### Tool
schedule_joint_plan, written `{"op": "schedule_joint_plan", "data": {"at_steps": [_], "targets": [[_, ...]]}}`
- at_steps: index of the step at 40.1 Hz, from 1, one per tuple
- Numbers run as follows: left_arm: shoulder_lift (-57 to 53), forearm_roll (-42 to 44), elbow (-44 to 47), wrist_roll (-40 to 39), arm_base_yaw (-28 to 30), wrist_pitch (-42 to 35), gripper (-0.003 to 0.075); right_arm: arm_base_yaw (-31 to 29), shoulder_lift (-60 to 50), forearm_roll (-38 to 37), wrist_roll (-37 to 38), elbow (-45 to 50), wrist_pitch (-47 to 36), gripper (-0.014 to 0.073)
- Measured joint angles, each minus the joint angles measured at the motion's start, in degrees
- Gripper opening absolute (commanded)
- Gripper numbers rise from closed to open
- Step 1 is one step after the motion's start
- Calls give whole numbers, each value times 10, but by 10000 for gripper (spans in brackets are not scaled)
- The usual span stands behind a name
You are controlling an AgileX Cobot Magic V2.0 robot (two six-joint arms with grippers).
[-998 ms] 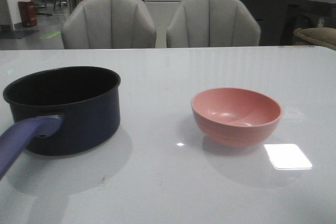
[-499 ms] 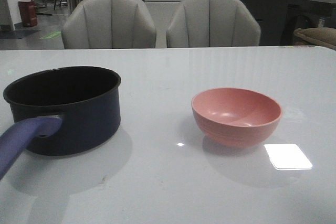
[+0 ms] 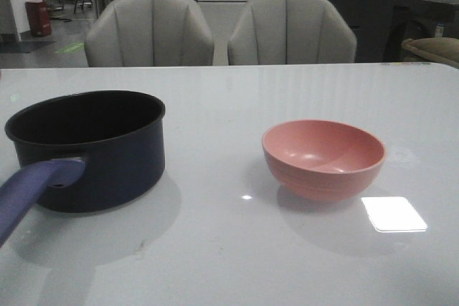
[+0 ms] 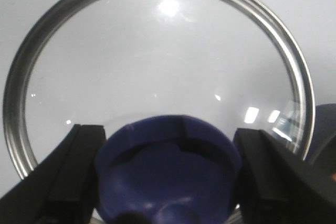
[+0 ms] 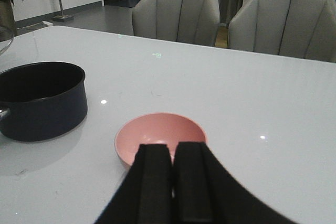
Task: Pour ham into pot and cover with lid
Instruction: 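Lift the glass lid and carry it over the saucepan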
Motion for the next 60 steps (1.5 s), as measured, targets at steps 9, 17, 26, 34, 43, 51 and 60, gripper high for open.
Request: {"op": "schedule_joint_plan", "data": {"at_steps": [9, 17, 26, 34, 43, 51, 60], "targets": [[-3, 2, -41, 21, -108, 29, 257, 0, 0, 0, 0, 0, 0, 148], [5, -3, -42, 36, -188, 69, 257, 0, 0, 0, 0, 0, 0, 148], [24, -2, -42, 41, -231, 72, 257, 0, 0, 0, 0, 0, 0, 148], [24, -1, -42, 43, -244, 64, 257, 0, 0, 0, 0, 0, 0, 148], [24, 2, -42, 44, -244, 59, 257, 0, 0, 0, 0, 0, 0, 148], [24, -4, -43, 45, -244, 53, 257, 0, 0, 0, 0, 0, 0, 148], [25, -8, -43, 45, -244, 50, 257, 0, 0, 0, 0, 0, 0, 148]]}}
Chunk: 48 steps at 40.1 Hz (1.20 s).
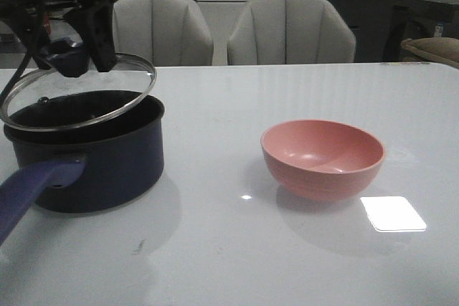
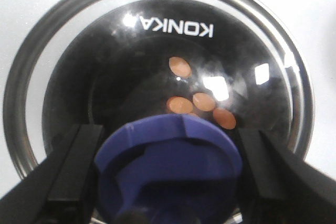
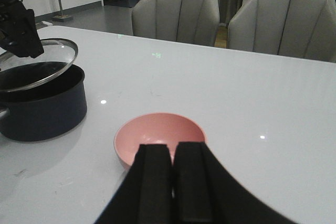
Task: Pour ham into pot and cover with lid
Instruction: 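Lift the glass lid and carry it over the saucepan, then lower the glass lid onto the saucepan rim, adjusting its seat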
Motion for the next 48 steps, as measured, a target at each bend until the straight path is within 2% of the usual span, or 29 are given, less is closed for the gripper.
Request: {"op": "schedule_joint_plan", "data": {"at_steps": [29, 48], "targets": [[44, -14, -12, 0, -1, -7, 262, 0, 0, 0, 0, 0, 0, 148], [51, -4, -61, 0, -1, 55, 262, 0, 0, 0, 0, 0, 0, 148]]}}
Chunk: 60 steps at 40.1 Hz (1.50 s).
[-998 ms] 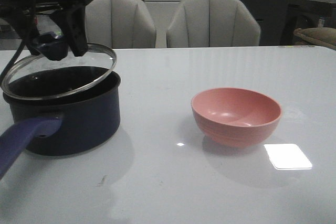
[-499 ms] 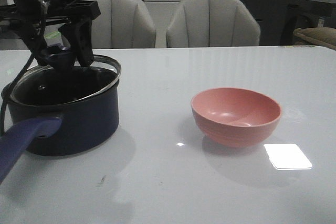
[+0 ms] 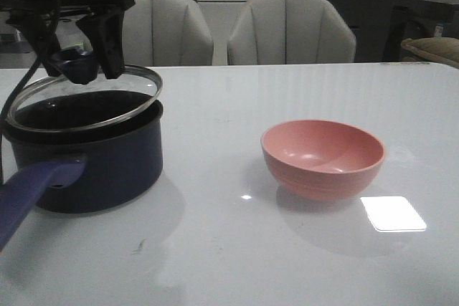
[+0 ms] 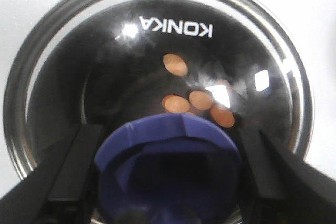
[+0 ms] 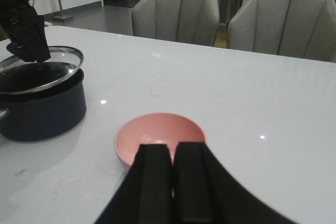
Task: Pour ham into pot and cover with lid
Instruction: 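Lower the glass lid onto the saucepan rim, adjusting its seat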
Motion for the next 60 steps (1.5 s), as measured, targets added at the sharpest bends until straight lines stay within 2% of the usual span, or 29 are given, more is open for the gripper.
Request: {"op": "schedule_joint_plan", "data": {"at_steps": [18, 39, 60], "targets": [[20, 12, -6, 0, 0, 16, 277, 0, 0, 0, 0, 0, 0, 148], [27, 11, -7, 1, 0, 13, 501, 0, 0, 0, 0, 0, 0, 148], [20, 21, -63, 10, 0, 44, 501, 0, 0, 0, 0, 0, 0, 148]]}}
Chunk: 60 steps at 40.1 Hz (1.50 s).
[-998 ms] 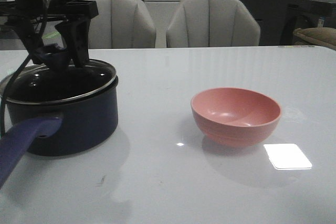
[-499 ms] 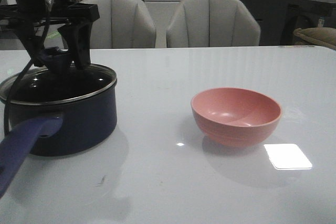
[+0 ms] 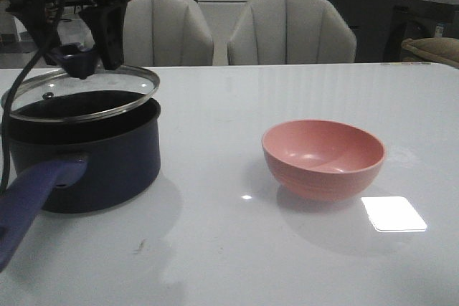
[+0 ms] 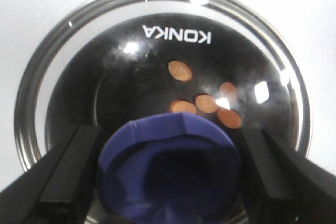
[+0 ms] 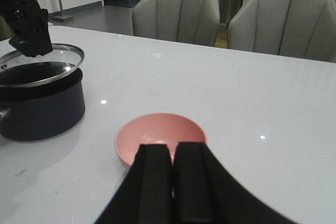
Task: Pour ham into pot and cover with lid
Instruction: 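Lower the glass lid onto the saucepan rim, adjusting its seat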
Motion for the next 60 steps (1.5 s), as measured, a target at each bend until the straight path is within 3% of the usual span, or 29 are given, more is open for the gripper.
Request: {"op": "schedule_joint_plan", "data": {"at_steps": [23, 60], "targets": [[-22, 5, 61, 5, 0, -11, 501, 0, 0, 0, 0, 0, 0, 148], [2, -18, 62, 5, 0, -37, 504, 0, 0, 1, 0, 0, 0, 148]]}}
